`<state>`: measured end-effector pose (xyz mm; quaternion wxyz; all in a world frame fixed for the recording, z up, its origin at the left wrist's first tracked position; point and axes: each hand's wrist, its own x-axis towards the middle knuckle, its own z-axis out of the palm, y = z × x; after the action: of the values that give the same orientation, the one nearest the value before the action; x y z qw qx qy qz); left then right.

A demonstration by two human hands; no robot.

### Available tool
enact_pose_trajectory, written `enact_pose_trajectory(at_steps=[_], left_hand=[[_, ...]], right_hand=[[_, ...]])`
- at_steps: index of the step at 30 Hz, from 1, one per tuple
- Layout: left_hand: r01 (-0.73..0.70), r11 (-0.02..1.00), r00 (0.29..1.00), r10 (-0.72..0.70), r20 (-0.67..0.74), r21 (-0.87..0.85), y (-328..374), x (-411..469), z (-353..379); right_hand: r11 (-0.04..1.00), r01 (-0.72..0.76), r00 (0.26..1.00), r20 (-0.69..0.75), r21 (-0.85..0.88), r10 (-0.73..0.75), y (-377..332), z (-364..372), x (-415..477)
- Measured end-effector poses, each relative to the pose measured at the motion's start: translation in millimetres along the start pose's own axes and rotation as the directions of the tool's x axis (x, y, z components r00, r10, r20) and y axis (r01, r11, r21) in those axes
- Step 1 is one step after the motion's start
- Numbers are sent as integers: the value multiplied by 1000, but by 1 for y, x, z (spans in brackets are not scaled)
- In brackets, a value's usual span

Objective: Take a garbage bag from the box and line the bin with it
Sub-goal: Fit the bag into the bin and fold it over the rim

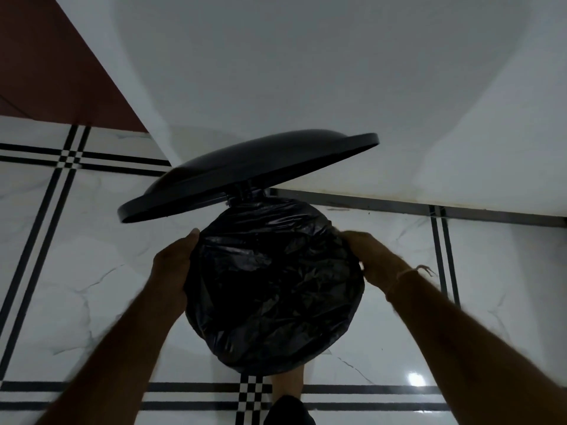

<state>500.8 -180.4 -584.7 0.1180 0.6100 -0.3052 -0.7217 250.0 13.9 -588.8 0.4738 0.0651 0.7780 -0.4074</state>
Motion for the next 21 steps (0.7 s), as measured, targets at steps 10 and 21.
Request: enact_pose_trajectory(at_steps=[10, 21], left_hand=[[-5, 1000, 1000, 5, 14, -19, 1, 3, 1], [3, 990, 1000, -7, 24, 141, -2, 42, 2]], right_hand=[[944, 326, 940, 120, -55, -318, -51, 36, 13], [997, 61, 994, 93, -53, -56, -45, 33, 28]])
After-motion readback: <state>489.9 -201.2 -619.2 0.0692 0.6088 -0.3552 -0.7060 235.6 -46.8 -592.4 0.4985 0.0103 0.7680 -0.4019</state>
